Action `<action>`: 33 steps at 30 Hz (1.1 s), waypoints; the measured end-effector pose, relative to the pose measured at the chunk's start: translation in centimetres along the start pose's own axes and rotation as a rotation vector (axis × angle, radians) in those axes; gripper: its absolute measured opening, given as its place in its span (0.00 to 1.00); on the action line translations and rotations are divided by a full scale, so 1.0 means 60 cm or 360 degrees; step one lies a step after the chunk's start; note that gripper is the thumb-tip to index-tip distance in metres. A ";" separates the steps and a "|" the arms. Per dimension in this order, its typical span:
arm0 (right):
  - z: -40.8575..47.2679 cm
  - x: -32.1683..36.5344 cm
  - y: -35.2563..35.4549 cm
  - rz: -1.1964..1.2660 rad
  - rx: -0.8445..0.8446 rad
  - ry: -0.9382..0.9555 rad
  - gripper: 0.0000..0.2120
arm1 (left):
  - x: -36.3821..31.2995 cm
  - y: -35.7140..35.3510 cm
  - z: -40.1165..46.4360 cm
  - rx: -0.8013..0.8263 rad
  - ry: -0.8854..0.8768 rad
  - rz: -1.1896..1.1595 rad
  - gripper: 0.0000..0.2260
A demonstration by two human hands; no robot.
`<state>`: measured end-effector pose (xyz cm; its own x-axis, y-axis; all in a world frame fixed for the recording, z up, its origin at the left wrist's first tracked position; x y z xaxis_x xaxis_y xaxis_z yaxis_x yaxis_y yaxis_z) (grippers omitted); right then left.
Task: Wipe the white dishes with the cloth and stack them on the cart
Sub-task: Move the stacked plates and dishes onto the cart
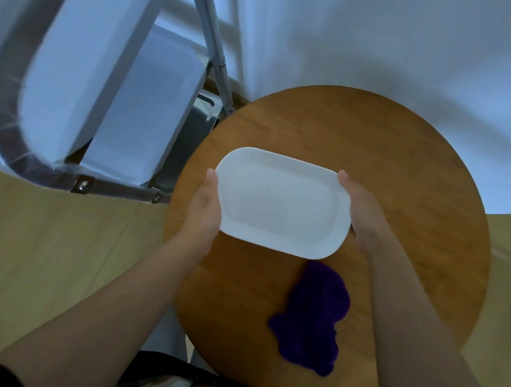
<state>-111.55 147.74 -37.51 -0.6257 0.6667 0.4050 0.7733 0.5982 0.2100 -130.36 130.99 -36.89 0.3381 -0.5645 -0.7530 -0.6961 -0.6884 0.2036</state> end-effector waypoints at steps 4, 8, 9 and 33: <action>-0.072 0.021 -0.003 -0.0096 -0.0077 0.0205 0.19 | -0.026 0.040 -0.038 0.0026 -0.0260 0.0202 0.17; -0.152 0.025 -0.038 -0.0137 -0.0114 0.0342 0.21 | -0.055 0.112 -0.078 0.0098 -0.0414 0.0271 0.20; -0.173 0.024 -0.050 -0.0146 -0.0130 0.0367 0.19 | -0.060 0.135 -0.088 0.0112 -0.0449 0.0275 0.22; -0.508 0.121 -0.568 -0.0186 -0.0115 0.0710 0.19 | -0.136 0.770 -0.157 -0.0058 -0.0730 0.0274 0.18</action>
<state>-139.33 118.66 -14.58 -0.6162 0.3306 0.7148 0.7153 0.6147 0.3323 -159.31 99.46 -15.46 -0.0994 -0.4186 -0.9027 -0.6919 -0.6229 0.3650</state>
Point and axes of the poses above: each hand's wrist, its own z-axis towards the middle knuckle, its own y-axis out of the back of the hand, x = y × z, the point moved 7 cm from there along z, towards the middle knuckle, and after that the axes turned 12 degrees about -y, right-handed, at the moved point
